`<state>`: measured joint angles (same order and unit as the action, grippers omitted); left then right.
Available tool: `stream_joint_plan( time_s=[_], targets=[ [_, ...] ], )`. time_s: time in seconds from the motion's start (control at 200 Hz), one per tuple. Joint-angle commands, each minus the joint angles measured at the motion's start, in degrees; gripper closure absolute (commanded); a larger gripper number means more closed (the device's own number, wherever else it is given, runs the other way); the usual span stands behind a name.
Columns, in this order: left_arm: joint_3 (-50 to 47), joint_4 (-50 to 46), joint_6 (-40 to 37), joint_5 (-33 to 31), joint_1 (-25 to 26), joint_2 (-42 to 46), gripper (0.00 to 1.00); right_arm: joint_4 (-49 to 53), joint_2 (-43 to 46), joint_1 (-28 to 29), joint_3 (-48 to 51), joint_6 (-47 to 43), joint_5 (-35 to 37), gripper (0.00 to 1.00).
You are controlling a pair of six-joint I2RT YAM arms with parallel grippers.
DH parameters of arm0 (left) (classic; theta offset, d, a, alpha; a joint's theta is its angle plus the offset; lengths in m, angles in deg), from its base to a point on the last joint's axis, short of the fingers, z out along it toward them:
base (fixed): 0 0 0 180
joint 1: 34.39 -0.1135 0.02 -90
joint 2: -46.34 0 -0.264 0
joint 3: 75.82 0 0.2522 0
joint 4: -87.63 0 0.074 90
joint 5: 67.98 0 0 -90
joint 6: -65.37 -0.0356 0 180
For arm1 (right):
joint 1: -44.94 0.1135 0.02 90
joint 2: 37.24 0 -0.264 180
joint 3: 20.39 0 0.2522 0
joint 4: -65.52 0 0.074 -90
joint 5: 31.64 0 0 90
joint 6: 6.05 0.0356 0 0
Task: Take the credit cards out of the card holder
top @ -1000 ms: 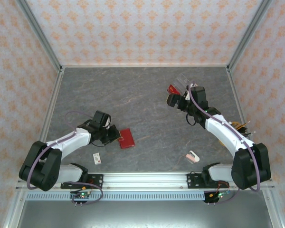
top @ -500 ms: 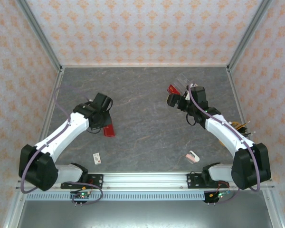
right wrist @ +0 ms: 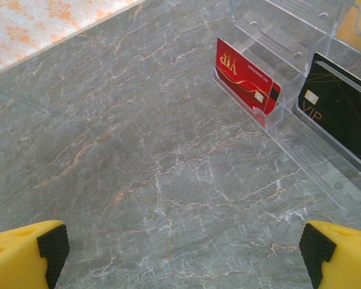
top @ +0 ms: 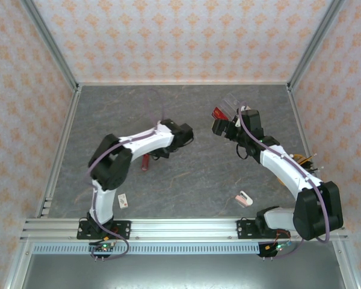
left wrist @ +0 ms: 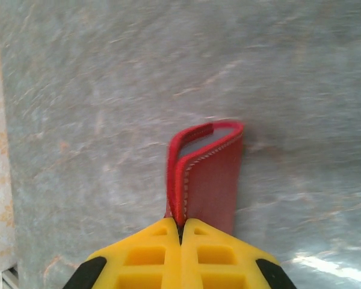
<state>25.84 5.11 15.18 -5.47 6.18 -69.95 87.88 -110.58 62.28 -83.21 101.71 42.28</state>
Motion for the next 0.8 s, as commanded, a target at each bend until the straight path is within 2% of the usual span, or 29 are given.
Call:
stream_joint_plan(
  time_s=[0.0, 0.145, 0.23, 0.295, 0.42, 0.54, 0.596, 0.676, 0.796],
  targets=[
    [3.1, 0.7, 1.1, 3.0, 0.6, -1.7, 0.84, 0.9, 1.2, 0.2, 0.5, -0.1, 3.8, 0.0],
    [3.1, 6.8, -2.1, 8.8, 0.2, 0.9, 0.53, 0.4, 1.1, 0.3, 0.7, 0.5, 3.6, 0.0],
    [1.8, 10.2, -3.7, 12.9, -1.5, 3.8, 0.43, 0.6, 0.4, 0.2, 0.5, 0.3, 2.8, 0.0],
    [-0.8, 13.5, -4.4, 16.5, -3.4, 6.5, 0.31, 0.8, -0.5, 0.2, 0.0, -0.1, 1.9, 0.0],
    [-8.4, 21.0, -4.5, 22.7, -8.4, 15.5, 0.14, 1.5, -2.2, 1.9, -1.1, -1.6, 1.7, 0.0],
    [-15.4, 24.8, -4.2, 25.9, -14.1, 22.1, 0.05, 3.7, -4.5, 6.3, -3.9, -4.0, 4.6, 0.0],
    [-18.7, 26.0, -3.6, 26.9, -17.0, 25.1, 0.04, 5.5, -6.2, 9.0, -5.9, -4.7, 5.9, 0.0],
    [-23.8, 28.1, -2.6, 28.3, -21.6, 29.6, 0.03, 8.7, -9.6, 13.3, -9.3, -5.2, 7.7, 0.05],
    [-30.7, 31.3, -0.7, 32.1, -28.6, 36.0, 0.01, 11.8, -15.9, 19.9, -14.2, -2.1, 12.8, 0.05]
  ],
)
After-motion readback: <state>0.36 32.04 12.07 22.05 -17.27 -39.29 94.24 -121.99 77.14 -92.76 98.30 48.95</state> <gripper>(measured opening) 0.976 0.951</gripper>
